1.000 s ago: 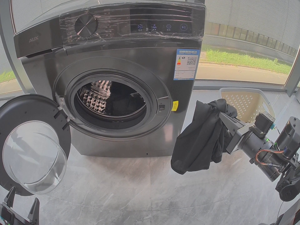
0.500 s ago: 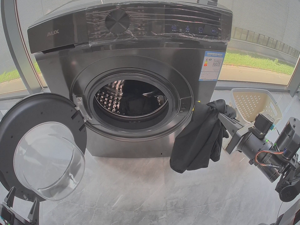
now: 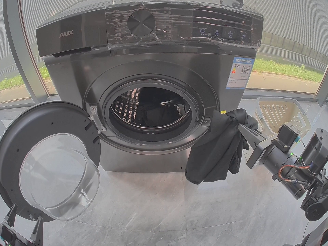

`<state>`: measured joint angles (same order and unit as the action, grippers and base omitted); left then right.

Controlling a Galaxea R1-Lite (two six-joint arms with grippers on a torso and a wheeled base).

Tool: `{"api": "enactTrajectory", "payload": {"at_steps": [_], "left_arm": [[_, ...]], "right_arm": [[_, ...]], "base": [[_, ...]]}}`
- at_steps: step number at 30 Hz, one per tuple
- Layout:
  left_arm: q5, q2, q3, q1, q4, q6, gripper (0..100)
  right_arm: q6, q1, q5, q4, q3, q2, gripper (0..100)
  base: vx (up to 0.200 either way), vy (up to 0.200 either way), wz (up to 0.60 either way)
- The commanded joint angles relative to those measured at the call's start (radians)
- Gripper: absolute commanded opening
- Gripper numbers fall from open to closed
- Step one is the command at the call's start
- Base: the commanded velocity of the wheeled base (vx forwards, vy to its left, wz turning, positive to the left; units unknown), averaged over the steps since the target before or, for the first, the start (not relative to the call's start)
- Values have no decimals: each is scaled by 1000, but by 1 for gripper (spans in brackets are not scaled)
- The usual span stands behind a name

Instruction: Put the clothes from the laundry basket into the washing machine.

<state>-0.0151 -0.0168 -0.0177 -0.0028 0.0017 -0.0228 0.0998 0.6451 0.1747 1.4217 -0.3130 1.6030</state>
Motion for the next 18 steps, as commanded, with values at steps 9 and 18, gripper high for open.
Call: {"api": "enactTrajectory", "payload": {"at_steps": [9,18], "left_arm": [[-2,17,15,0,0,-2,100],[-2,17,13,0,0,-3,100]], "right_arm": [[0,1,-1,2,6,2,0],[0,2,-1,0,8,0,0]], "base": [[0,0,0],[67,0,0]]}}
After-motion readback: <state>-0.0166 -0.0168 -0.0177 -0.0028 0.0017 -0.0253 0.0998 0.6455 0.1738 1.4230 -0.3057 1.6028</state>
